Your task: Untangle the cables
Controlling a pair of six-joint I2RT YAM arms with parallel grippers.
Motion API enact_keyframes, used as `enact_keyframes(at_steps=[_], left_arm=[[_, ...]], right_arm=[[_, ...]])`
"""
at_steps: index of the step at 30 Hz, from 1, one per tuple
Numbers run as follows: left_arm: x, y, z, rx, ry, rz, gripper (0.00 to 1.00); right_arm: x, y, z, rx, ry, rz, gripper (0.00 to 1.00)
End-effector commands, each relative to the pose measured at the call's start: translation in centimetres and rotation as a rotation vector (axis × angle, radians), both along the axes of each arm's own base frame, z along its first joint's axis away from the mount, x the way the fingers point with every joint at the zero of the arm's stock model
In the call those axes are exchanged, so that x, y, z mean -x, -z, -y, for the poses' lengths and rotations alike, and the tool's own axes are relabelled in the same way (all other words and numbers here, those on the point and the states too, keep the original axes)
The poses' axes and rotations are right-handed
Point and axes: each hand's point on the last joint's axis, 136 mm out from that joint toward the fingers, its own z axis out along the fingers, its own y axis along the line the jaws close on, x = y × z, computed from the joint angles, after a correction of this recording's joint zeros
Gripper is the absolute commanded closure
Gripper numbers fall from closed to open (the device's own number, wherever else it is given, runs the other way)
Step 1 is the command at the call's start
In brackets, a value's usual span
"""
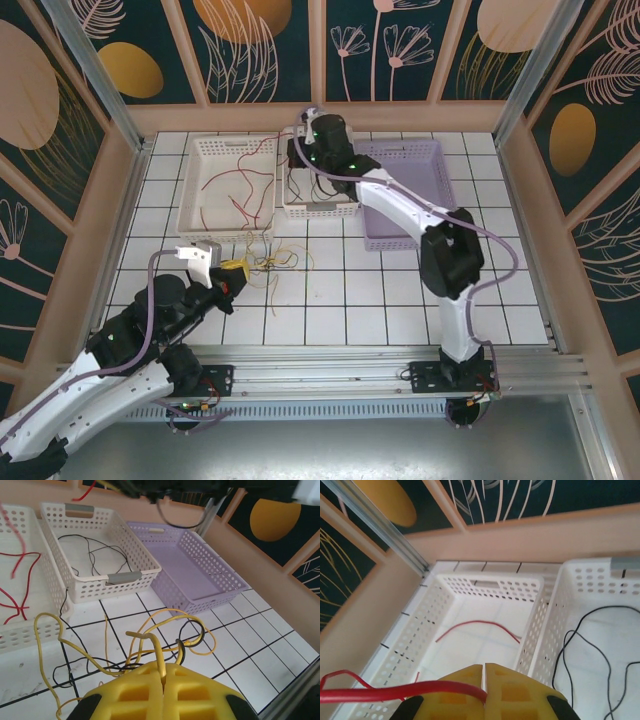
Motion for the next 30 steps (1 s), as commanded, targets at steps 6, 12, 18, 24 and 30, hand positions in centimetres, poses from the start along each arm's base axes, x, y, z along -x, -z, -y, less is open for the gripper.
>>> enact_keyframes(at_steps=[6,12,18,24,30], left_arm=[[0.1,-0.9,0.4,0.026,0.025,0.035,1.0],[0.2,-1.0,0.4,0.031,0.029,0.039,1.0],[0.2,-0.9,0.5,0.028,0.035,0.037,1.0],[0.2,-0.9,0.6,0.028,0.038,0.037,1.0],[0.2,-0.9,0.6,0.028,0.037,0.037,1.0]], right_arm=[[-1.2,4.3,-6.1,0.118,-0.099,-0.071,1.0],[-0.9,7.6,-9.3,0.14,-0.166,-0.102,1.0],[0.2,11.2,-10.9,0.134,-0.239,-0.164,1.0],[2.0,12.5,-12.4,0.165,-0.316,-0.159,0.98],[2.2,12.6,-12.3,0.203,-0.312,-0.147,0.79]])
